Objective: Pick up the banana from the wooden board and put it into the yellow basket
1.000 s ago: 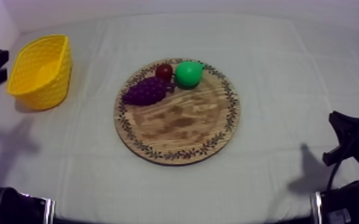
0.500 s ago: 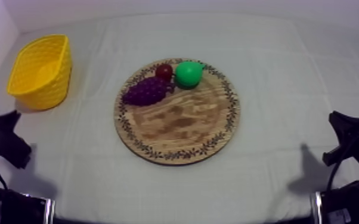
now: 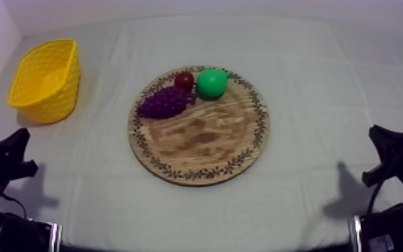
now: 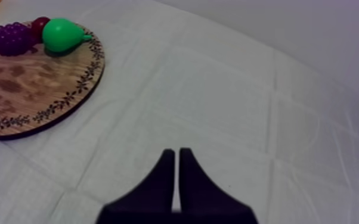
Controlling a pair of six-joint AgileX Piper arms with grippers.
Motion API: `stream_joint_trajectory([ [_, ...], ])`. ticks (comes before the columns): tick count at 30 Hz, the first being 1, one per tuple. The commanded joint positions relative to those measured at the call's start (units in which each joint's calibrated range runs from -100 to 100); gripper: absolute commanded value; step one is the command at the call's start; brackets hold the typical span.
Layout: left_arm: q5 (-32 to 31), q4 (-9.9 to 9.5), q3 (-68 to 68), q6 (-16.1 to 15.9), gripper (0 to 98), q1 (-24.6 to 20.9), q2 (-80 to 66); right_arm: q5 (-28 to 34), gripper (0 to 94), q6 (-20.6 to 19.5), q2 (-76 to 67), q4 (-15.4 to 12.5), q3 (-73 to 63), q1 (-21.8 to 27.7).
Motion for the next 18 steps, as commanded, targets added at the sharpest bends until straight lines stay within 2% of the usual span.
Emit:
stream_joint_trajectory([
  [1, -0.17, 0.00, 0.02, 6.35, 0.2, 0.04, -0.08, -0.08, 0.5, -0.01, -0.04, -0.02, -0.03, -0.03],
  [18, -0.29, 0.05, 0.08, 5.75, 0.2, 0.05, -0.17, -0.08, 0.5, -0.02, -0.04, -0.02, -0.03, -0.04],
])
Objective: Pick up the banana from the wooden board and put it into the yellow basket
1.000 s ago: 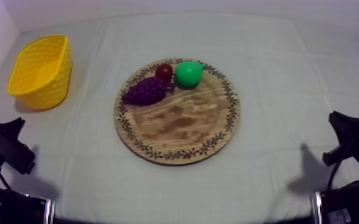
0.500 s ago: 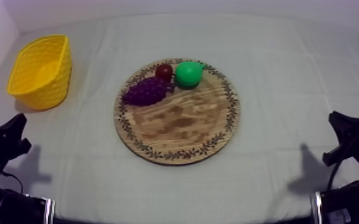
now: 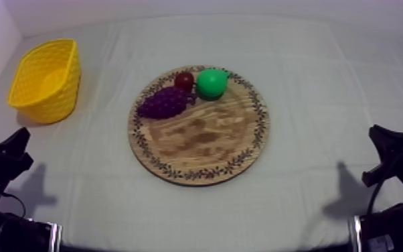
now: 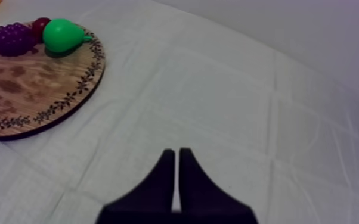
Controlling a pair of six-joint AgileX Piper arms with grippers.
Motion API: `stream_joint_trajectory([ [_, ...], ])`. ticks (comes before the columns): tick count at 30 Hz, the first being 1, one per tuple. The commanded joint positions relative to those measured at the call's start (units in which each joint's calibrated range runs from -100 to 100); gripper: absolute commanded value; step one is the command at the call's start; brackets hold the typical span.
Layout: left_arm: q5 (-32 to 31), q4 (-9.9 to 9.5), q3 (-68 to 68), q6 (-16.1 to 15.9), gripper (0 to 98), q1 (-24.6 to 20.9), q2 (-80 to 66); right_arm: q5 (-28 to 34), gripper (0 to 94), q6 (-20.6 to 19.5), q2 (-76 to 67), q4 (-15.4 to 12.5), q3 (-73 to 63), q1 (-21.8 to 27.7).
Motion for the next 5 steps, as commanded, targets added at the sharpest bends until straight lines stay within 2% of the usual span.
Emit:
stream_joint_trajectory([
  [1, -0.04, 0.00, 0.01, -0.02, 0.2, 0.02, 0.00, -0.01, 0.5, 0.00, -0.04, -0.02, -0.03, 0.00],
  [5, -0.04, 0.00, 0.01, -0.03, 0.2, 0.02, 0.00, -0.01, 0.5, 0.00, -0.04, -0.02, -0.03, 0.00],
])
